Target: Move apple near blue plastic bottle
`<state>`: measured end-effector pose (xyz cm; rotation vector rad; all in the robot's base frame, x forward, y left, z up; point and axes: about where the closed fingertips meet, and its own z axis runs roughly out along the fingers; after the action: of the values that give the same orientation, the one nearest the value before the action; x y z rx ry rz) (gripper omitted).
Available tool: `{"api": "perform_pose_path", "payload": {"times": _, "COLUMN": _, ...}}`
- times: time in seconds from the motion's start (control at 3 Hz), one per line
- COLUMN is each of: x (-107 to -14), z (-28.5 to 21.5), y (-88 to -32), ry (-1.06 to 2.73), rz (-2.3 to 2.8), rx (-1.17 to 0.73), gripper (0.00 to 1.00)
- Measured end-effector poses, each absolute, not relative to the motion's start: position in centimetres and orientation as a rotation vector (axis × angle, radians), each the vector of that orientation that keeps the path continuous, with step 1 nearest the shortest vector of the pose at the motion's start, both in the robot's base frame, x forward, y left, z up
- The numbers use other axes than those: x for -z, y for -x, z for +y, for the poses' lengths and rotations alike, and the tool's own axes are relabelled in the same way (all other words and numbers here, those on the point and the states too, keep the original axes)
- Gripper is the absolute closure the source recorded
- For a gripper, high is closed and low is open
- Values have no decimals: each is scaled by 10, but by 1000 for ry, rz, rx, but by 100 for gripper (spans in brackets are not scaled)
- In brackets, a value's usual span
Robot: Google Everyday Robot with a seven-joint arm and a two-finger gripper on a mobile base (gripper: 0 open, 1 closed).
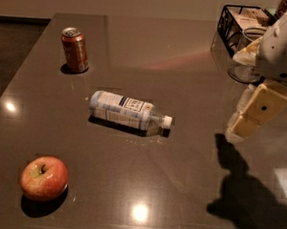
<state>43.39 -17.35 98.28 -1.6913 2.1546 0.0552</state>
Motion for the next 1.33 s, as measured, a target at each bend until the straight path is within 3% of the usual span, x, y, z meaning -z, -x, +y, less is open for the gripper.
{"api": "perform_pose_path", "payload": {"times": 0.67, "x": -969, "z": -105, "y": -417, "ry": 1747, "rz": 2065, "rx": -233, "gripper": 0}}
{"api": "perform_pose_path", "payload": {"times": 1.33, "x": -948, "z": -58, "y": -387, "ry": 1897, "rz": 1934, "rx": -246, "gripper": 0}}
